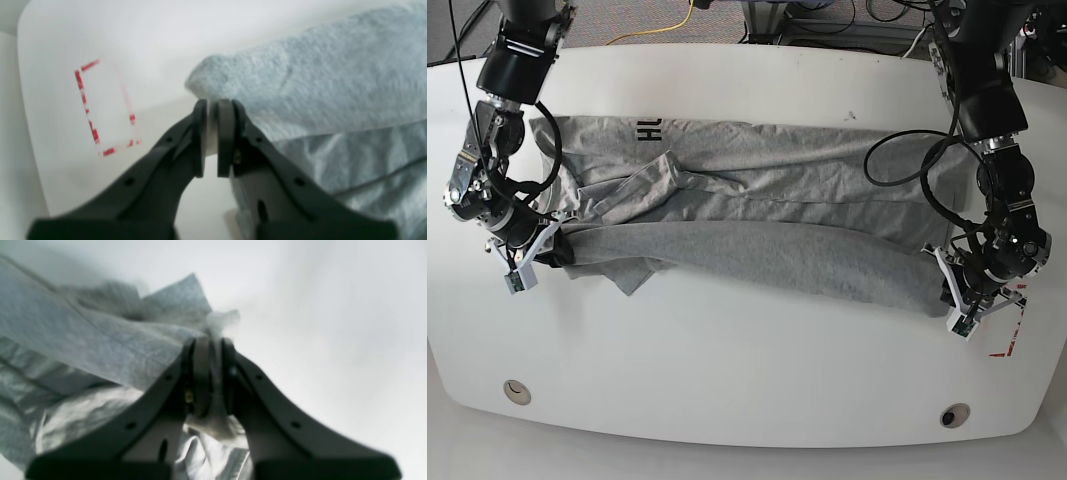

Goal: Layout the t-shirt on the table in an organized manner, then fold the t-shirt properly
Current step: 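Lift the hem with both grippers and fold it over toward the collar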

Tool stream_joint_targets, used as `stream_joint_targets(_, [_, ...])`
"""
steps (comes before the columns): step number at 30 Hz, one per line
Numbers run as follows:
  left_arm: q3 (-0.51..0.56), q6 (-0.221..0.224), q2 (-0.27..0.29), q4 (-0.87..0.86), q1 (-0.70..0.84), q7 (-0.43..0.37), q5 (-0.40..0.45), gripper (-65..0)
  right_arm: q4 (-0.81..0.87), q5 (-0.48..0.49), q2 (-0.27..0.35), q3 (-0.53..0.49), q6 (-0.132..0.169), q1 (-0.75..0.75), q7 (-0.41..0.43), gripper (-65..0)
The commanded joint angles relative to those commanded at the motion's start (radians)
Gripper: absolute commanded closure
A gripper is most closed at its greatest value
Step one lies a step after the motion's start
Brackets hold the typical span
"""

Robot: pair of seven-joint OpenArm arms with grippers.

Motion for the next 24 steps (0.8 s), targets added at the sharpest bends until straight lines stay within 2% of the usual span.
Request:
stream_joint_targets(14, [-0.003, 0.0, -0.048, 0.002, 0.106, 0.0, -0.002, -4.0, 0.118, -0.002, -0.055, 0.005, 0.0, -0.186, 0.0, -6.2])
stream_joint_targets(16, [-0.005, 0.0, -0.049, 0.002, 0.107, 0.0, 0.0, -4.2, 0.118, -0.009, -0.063, 0.017, 0.0, -0.199, 0.0, -10.3])
stream_joint_targets(18, [-0.005, 0.0, -0.061, 0.002, 0.107, 0.0, 0.0, -4.2, 0.118, -0.009, -0.068, 0.028, 0.0, -0.209, 0.0, -17.1])
stream_joint_targets(23, [-0.005, 0.0, -0.075, 0.002, 0.107, 0.0, 0.0, -4.4, 0.118, -0.008, -0.068, 0.035, 0.0, -0.221, 0.0, -43.8])
stream_joint_targets(24, [-0.006, 0.0, -0.075, 0.002, 0.106, 0.0, 0.0, -4.4, 0.118, -0.008, -0.068, 0.035, 0.0, -0.221, 0.0, -46.1])
